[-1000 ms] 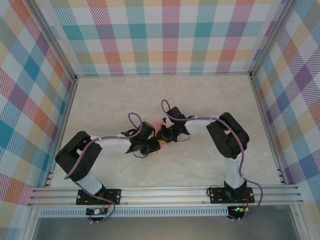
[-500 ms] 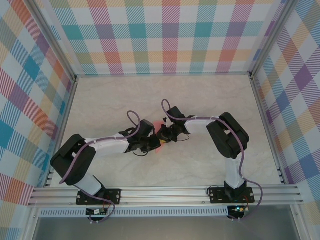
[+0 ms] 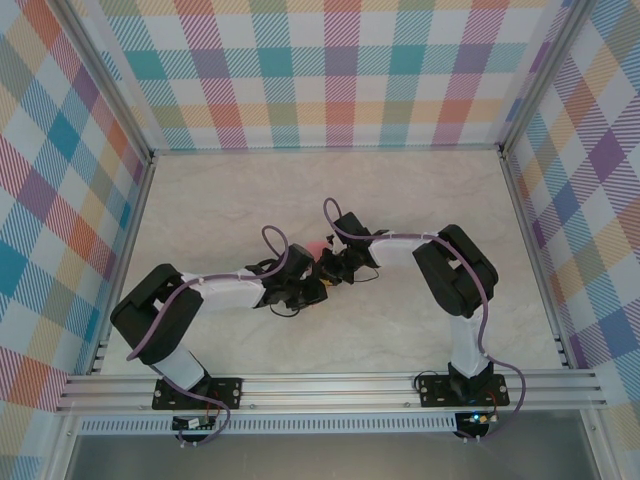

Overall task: Fold a paper plane with a square sheet of paper (pick it up from the middle)
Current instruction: Third fold the triangle at the center of the table.

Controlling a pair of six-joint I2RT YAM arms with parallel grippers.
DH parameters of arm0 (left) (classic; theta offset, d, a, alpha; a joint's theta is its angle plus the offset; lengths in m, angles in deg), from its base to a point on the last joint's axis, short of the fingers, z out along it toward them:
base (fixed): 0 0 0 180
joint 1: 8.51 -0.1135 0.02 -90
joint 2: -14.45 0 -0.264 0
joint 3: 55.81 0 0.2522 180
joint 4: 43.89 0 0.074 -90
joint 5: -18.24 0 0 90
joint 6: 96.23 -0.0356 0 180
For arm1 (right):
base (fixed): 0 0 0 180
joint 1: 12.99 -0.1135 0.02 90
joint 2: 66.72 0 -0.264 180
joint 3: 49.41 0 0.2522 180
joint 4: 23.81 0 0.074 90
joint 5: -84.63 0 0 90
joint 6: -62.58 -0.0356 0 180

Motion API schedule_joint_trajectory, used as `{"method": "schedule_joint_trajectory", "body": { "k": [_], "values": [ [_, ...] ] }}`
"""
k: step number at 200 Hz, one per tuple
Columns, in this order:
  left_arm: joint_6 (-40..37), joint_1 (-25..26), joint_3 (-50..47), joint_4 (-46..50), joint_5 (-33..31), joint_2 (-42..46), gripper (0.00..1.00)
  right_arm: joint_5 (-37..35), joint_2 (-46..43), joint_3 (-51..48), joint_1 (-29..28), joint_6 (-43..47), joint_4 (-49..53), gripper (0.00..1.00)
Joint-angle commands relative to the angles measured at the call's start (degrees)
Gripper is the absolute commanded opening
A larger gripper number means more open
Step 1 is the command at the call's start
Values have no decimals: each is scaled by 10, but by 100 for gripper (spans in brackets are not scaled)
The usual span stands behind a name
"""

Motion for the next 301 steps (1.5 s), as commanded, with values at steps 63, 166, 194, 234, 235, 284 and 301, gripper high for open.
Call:
{"method": "schedule_joint_trajectory", "body": {
  "k": [63, 166, 194, 234, 235, 284, 301],
  "values": [
    [-6, 3, 16, 48, -40, -7, 22, -91, 49, -20, 7, -8, 87, 13],
    [-18, 4, 14, 86, -64, -19, 13, -92, 4, 4, 8, 9, 106, 14],
    [-21, 5, 6, 92, -69, -26, 10, -84, -48, 14, 9, 26, 104, 14],
    [-21, 7, -4, 91, -72, -42, 8, -91, -121, -18, 9, 34, 92, 14],
    [-20, 7, -3, 91, -72, -42, 8, -91, -123, -20, 9, 34, 92, 14],
    [-22, 9, -3, 92, -76, -47, 3, -61, -149, -84, 6, 27, 69, 5],
    [-21, 10, -4, 92, -77, -47, 2, -46, -142, -89, 2, 29, 57, 3]
  ]
}}
